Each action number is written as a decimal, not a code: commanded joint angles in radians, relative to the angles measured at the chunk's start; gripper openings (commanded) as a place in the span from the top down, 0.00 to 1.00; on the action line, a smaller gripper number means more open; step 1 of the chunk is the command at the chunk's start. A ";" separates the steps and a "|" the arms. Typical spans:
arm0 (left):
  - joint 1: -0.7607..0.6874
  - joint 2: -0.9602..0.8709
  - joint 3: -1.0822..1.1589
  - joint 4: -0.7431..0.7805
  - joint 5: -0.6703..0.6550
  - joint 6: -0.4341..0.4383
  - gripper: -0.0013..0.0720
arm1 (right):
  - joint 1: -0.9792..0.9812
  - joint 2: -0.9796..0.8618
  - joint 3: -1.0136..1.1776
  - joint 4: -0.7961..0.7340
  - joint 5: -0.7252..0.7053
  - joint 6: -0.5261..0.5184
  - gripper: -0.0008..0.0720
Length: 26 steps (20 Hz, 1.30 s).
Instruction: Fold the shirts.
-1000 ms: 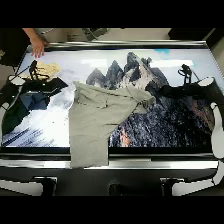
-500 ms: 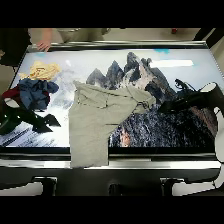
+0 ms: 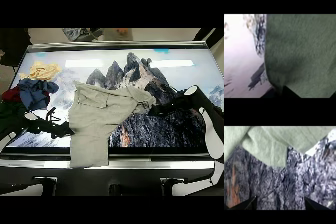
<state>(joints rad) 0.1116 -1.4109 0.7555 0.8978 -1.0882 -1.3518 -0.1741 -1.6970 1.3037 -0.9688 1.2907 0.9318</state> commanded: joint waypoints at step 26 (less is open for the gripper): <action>0.217 0.409 1.320 0.287 0.022 -0.183 0.93 | 0.129 0.738 0.601 -0.667 -0.159 0.158 0.91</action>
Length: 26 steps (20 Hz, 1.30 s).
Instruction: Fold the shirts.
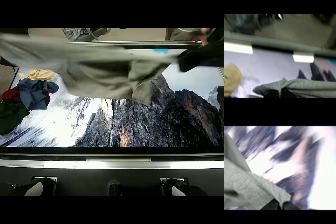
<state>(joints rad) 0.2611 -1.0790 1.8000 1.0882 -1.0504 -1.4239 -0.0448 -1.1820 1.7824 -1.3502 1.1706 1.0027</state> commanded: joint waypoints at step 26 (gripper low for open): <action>-0.083 -0.561 -0.079 0.045 -0.161 -0.012 0.93 | 0.000 -0.584 0.123 -0.216 0.132 0.171 0.91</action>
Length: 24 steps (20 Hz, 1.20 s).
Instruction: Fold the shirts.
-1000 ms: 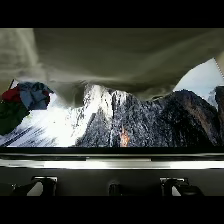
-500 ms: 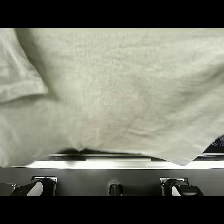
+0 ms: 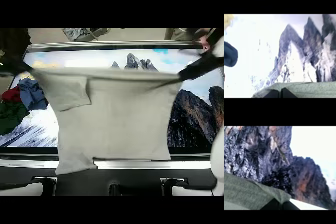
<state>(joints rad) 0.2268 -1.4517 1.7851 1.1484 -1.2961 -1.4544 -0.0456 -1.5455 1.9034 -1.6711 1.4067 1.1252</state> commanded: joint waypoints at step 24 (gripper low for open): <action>-0.091 -0.338 -0.248 0.138 -0.151 0.029 0.93 | -0.042 -0.392 -0.138 0.270 0.125 -0.085 0.91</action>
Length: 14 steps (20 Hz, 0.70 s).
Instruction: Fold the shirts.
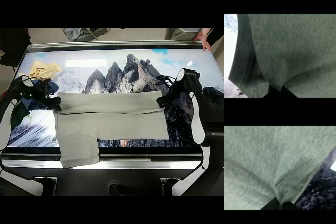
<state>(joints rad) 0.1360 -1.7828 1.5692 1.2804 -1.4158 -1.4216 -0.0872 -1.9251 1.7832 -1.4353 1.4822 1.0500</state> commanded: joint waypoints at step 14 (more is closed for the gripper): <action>0.167 0.460 -0.721 -0.033 -0.012 0.034 0.29 | -0.285 0.261 -0.219 0.034 0.230 -0.021 0.35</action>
<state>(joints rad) 0.2794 -1.4857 1.1702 1.2678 -1.5291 -1.4284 -0.3260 -1.7306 1.6752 -1.3998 1.7329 1.0355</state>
